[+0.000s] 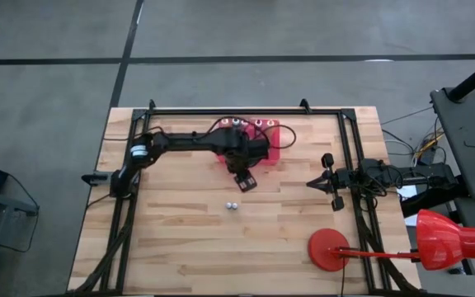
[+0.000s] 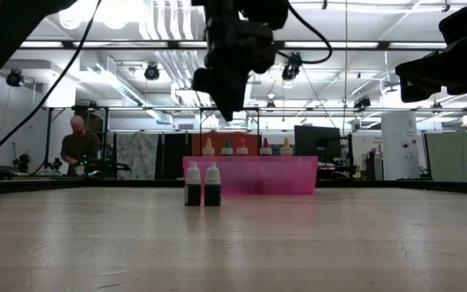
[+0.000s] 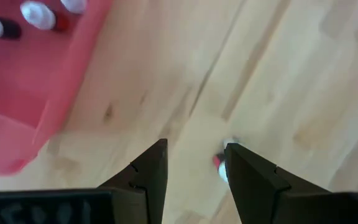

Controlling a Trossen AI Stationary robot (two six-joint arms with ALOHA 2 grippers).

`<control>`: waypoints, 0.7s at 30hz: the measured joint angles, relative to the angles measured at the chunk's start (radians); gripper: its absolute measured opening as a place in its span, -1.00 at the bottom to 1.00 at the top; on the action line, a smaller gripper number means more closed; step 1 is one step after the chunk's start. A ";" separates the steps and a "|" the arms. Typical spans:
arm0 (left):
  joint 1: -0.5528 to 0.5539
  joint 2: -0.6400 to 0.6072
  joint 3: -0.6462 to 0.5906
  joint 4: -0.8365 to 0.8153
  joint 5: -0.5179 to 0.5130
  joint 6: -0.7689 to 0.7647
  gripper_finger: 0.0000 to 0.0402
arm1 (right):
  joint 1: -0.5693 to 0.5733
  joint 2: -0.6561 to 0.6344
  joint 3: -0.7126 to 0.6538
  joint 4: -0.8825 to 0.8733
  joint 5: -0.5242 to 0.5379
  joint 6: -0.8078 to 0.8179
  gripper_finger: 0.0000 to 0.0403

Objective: Pick & Place food coloring
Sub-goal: Put the small red food coloring bottle into the pink bin

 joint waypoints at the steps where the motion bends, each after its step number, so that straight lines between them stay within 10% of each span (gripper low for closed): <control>1: -0.007 -0.010 -0.014 -0.003 0.000 0.010 -0.35 | 0.000 0.000 0.000 0.000 0.000 0.000 -0.96; 21: -0.113 -0.358 -0.505 0.155 0.000 0.078 -0.35 | 0.000 0.000 0.000 0.000 0.000 -0.002 -0.96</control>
